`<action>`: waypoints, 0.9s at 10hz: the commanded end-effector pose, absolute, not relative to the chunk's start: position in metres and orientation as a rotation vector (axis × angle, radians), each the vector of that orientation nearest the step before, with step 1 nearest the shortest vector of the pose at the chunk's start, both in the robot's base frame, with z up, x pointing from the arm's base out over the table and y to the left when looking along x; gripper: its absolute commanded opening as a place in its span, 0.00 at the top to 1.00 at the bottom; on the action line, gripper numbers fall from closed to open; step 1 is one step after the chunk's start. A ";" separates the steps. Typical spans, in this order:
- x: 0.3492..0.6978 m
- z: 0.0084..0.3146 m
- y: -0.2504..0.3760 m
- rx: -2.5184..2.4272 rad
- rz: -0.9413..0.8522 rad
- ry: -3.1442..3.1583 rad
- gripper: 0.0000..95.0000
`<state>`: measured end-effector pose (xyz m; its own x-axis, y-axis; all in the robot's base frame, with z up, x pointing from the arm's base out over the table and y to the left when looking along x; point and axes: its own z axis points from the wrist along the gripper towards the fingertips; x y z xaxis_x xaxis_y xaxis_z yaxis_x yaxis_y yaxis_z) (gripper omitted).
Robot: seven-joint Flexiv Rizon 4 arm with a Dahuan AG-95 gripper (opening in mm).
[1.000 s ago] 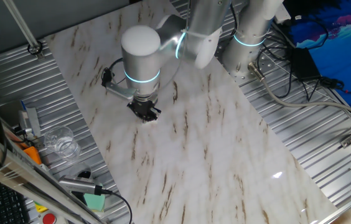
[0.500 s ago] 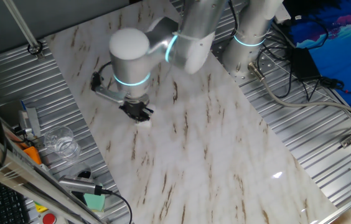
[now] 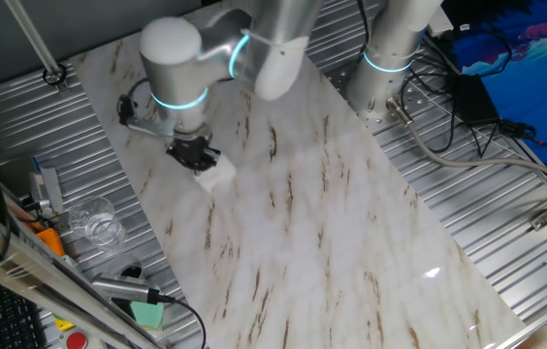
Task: Clean the tabletop with a sponge
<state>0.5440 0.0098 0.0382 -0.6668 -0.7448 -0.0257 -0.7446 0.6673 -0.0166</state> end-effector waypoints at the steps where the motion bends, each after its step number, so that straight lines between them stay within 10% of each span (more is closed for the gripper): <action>1: 0.544 0.037 -0.006 -1.311 -0.002 2.833 1.00; 9: 0.539 0.040 -0.026 -1.194 0.088 2.869 1.00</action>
<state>0.5406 -0.0258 0.0402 -0.6901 -0.7227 -0.0372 -0.7237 0.6896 0.0263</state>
